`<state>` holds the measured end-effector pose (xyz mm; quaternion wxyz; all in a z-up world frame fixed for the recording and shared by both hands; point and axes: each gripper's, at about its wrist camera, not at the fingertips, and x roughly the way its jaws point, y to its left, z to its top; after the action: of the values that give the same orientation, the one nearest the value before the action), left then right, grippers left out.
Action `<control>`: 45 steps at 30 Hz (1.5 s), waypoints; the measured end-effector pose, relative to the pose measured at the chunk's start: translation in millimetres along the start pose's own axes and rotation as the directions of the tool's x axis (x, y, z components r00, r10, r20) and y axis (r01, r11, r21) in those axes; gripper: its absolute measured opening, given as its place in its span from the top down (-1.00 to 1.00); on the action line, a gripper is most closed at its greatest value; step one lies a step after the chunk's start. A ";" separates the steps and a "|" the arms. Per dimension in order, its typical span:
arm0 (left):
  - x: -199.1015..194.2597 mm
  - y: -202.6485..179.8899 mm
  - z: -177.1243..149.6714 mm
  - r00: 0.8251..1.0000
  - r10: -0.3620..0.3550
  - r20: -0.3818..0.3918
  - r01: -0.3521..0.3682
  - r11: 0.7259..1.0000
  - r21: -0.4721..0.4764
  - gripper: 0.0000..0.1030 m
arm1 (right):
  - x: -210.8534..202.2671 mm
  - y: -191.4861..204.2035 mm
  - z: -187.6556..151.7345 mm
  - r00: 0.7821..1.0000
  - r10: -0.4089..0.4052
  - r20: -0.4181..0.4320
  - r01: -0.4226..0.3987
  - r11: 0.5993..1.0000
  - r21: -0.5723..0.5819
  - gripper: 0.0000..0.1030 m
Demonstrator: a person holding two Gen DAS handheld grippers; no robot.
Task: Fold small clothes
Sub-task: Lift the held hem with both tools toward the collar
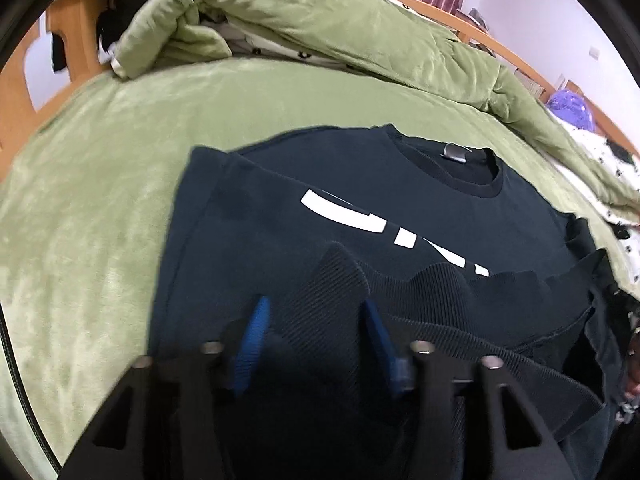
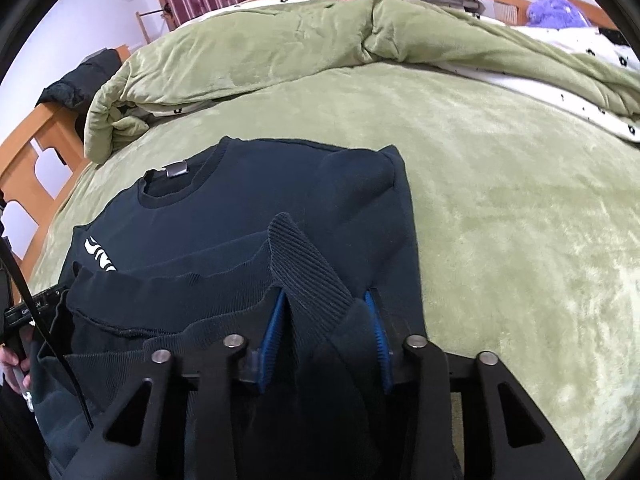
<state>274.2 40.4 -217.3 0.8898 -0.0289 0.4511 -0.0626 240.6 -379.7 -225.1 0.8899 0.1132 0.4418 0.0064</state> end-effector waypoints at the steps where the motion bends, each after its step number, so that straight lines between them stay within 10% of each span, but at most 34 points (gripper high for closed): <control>1: -4.4 0.1 -0.7 1.000 0.013 0.015 -0.013 1.000 0.004 0.45 | -4.0 0.0 0.0 1.000 0.001 0.009 -0.001 1.000 -0.004 0.44; 3: -13.5 4.0 -1.0 0.999 0.008 0.042 -0.008 1.000 -0.007 0.75 | -13.4 0.9 1.4 1.000 0.007 0.024 -0.007 1.000 -0.014 0.51; 22: -84.5 33.6 24.9 0.962 -0.044 0.270 0.088 0.984 -0.153 0.77 | -71.7 11.4 27.5 0.981 0.095 0.170 -0.104 0.994 0.042 0.70; 30: -57.2 37.2 58.7 0.957 -0.034 0.287 0.090 0.978 -0.187 0.77 | -34.3 2.7 68.0 0.973 0.142 0.182 -0.172 0.973 0.157 0.70; 45: 30.9 34.4 81.2 0.988 0.045 0.146 -0.021 0.986 -0.164 0.68 | 76.3 9.7 91.1 0.999 0.023 0.039 -0.028 0.991 0.129 0.64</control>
<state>360.8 69.8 -197.7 0.9167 -0.0983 0.3873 -0.0084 359.7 -379.6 -229.7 0.8887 0.1764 0.4230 -0.0129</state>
